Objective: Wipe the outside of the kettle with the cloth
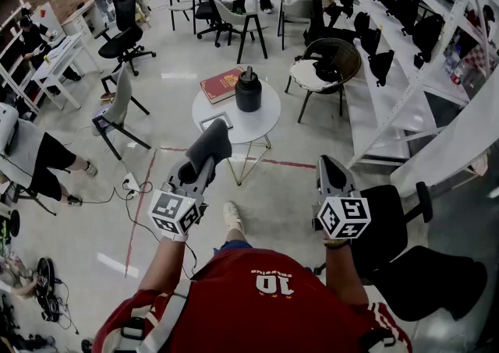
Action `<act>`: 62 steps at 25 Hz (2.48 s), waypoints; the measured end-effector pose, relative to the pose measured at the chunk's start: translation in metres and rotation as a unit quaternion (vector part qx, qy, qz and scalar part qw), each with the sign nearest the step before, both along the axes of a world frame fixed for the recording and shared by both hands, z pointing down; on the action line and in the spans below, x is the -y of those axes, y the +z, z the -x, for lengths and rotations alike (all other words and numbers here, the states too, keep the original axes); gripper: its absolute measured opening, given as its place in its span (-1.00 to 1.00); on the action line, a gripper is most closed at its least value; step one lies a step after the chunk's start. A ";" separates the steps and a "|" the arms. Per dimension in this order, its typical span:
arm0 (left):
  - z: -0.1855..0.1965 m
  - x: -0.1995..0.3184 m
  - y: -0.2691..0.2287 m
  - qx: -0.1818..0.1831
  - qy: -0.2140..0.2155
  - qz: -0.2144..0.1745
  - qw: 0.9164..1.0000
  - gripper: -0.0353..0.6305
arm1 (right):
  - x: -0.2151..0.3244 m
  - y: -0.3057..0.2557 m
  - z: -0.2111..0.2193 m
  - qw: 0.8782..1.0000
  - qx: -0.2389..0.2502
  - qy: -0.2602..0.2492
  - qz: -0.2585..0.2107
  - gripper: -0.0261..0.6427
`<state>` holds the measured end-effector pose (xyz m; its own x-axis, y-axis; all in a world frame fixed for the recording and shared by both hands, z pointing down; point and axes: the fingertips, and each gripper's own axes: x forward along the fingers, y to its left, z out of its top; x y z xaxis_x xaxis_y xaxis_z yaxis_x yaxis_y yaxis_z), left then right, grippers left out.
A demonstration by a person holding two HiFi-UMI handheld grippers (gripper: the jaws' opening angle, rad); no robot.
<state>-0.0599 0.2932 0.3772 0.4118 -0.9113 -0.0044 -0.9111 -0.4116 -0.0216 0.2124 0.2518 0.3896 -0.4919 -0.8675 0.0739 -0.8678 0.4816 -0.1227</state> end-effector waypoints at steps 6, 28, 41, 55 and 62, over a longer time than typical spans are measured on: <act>0.000 -0.005 -0.004 -0.001 0.002 -0.001 1.000 -0.75 | -0.006 -0.005 0.004 1.000 -0.009 -0.005 -0.004 -0.88; -0.013 -0.005 0.002 0.010 0.008 0.006 1.000 -0.75 | -0.010 0.000 -0.008 1.000 -0.006 0.023 -0.006 -0.88; -0.012 0.010 0.000 0.025 -0.001 0.013 1.000 -0.75 | 0.014 0.002 -0.005 1.000 -0.002 0.012 0.004 -0.88; 0.009 0.068 -0.005 0.005 0.006 0.014 1.000 -0.75 | 0.068 -0.007 0.019 1.000 -0.021 0.002 0.006 -0.87; 0.021 0.108 -0.002 -0.017 0.014 0.022 1.000 -0.75 | 0.105 -0.007 0.032 0.999 -0.032 0.000 0.015 -0.87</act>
<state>-0.0805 0.1851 0.3753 0.4369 -0.8993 0.0212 -0.8994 -0.4363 0.0270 0.1799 0.1471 0.3827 -0.4847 -0.8648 0.1314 -0.8747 0.4778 -0.0816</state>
